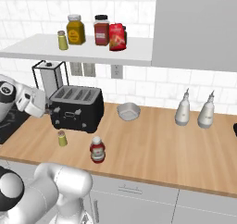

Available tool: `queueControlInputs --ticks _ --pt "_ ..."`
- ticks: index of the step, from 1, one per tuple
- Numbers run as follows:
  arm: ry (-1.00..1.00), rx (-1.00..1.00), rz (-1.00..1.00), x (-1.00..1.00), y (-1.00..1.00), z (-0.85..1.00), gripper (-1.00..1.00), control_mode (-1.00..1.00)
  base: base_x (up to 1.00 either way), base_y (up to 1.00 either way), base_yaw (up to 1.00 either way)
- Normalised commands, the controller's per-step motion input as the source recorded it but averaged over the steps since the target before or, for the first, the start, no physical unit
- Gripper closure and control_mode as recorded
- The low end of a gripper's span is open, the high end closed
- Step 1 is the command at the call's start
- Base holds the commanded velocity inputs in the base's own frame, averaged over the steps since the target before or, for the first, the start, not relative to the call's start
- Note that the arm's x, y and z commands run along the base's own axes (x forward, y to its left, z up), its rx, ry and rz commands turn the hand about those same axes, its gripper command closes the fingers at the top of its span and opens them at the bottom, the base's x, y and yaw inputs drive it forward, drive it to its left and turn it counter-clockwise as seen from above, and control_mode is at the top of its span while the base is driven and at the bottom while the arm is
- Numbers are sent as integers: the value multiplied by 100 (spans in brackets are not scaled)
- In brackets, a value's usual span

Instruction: Put the shaker and condiment bottle from the counter next to their counterparts in the cabinet.

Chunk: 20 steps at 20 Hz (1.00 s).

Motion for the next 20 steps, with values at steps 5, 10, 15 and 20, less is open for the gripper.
queueControlInputs --ticks 5,10,15,20 --pt "-42 16 -25 -8 21 -67 -100 -100 0 0 0" --pt "-6 5 -4 -1 0 -14 -100 -100 0 0 0" --pt "0 30 0 0 -4 -32 -100 -100 0 0 0" --pt "4 25 0 0 -16 -67 -100 -100 0 0 0"
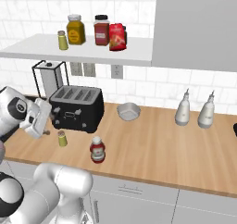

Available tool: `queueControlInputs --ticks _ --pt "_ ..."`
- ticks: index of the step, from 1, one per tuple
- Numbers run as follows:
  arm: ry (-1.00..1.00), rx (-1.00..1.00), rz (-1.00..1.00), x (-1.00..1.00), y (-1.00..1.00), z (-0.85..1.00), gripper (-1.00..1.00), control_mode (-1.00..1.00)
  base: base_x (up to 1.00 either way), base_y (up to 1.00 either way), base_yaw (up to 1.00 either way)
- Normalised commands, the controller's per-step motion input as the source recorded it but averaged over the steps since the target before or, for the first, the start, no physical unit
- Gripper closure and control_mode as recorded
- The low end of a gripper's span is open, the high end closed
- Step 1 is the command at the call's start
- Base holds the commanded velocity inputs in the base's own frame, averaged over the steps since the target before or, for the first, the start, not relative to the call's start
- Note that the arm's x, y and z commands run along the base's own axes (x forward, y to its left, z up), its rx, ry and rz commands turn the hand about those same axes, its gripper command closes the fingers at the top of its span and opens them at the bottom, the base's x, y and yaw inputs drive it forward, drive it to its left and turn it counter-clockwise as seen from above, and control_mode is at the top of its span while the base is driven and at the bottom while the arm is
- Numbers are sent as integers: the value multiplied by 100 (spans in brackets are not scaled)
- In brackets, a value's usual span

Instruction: Put the shaker and condiment bottle from the counter next to their counterparts in the cabinet.

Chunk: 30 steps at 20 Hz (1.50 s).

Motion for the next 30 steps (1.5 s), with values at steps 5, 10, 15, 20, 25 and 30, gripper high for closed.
queueControlInputs --ticks 5,10,15,20,25,30 --pt "7 -14 0 0 -9 -24 -100 -100 0 0 0" --pt "0 -3 0 7 11 0 -100 -100 0 0 0" --pt "3 -27 0 15 5 -45 -100 -100 0 0 0" --pt "3 -5 0 6 0 -6 -100 -100 0 0 0" --pt "0 0 0 20 0 0 -100 -100 0 0 0" --pt "2 -2 0 26 -3 -24 -100 -100 0 0 0"
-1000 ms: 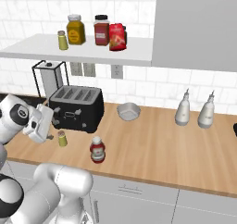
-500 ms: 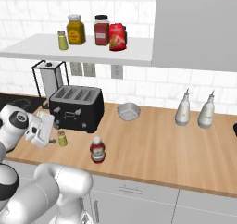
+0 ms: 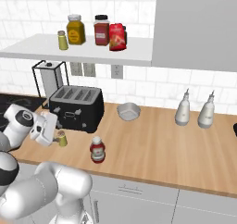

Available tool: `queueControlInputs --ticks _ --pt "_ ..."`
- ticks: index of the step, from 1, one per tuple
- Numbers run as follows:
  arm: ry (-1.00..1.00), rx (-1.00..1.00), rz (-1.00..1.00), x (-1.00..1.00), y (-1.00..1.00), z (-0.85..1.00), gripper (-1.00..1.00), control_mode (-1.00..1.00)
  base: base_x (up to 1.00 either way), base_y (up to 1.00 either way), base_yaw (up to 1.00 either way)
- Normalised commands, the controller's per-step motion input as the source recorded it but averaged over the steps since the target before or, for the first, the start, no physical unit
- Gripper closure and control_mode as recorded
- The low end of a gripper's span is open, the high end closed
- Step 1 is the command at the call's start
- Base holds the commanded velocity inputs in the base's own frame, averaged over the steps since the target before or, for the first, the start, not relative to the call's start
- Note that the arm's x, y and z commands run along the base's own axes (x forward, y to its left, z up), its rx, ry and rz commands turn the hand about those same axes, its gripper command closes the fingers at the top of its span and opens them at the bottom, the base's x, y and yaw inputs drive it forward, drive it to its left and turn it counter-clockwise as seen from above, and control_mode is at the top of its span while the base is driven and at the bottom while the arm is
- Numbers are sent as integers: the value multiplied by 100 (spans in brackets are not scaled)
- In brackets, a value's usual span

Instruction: Put the shaker and condiment bottle from the counter next to their counterparts in the cabinet.

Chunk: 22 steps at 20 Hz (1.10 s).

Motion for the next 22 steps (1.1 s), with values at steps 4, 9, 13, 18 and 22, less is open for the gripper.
queueControlInputs --ticks 4,9,13,18,22 --pt "3 -2 0 21 0 -7 -100 -100 0 0 0" --pt "1 0 0 15 10 -3 -100 -100 0 0 0" --pt "0 0 0 18 20 -21 -100 -100 0 0 0" --pt "0 0 0 6 4 -10 -100 -100 0 0 0" --pt "-1 0 0 -2 -5 -14 -100 -100 0 0 0"
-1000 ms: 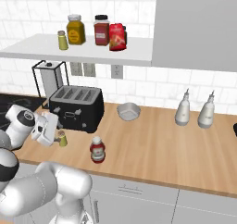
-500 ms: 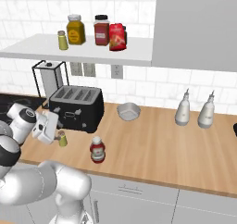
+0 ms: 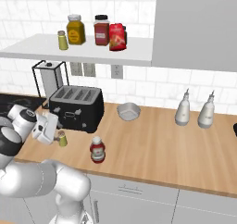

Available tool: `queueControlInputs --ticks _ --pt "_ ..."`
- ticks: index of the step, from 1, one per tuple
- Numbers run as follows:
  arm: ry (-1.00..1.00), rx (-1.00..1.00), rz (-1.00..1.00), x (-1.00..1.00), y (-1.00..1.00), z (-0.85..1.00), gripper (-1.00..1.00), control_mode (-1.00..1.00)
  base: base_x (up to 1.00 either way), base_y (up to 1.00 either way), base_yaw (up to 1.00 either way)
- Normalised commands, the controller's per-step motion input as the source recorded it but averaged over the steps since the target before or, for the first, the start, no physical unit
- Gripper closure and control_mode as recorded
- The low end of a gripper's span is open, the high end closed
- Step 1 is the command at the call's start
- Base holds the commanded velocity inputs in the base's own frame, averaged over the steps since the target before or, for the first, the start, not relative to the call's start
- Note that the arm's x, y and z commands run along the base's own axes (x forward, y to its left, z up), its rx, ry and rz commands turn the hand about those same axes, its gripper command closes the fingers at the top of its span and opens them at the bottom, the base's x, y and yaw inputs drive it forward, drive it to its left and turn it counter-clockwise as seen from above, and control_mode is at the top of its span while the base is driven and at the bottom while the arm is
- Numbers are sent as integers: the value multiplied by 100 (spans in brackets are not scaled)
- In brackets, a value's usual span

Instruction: Put the shaker and condiment bottle from the counter next to their counterparts in the cabinet.

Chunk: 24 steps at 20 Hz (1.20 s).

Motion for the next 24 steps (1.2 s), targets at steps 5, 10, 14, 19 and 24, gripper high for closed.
queueControlInputs --ticks 5,10,14,19,24 --pt "-1 0 0 -9 -12 -16 -100 -100 0 0 0" --pt "-1 0 0 -1 -15 -11 -100 -100 0 0 0" --pt "0 0 0 0 -2 -11 100 -100 0 0 0" --pt "2 0 0 0 0 -2 100 -100 0 0 0" --pt "-8 -2 0 -20 13 0 100 -100 0 0 0"
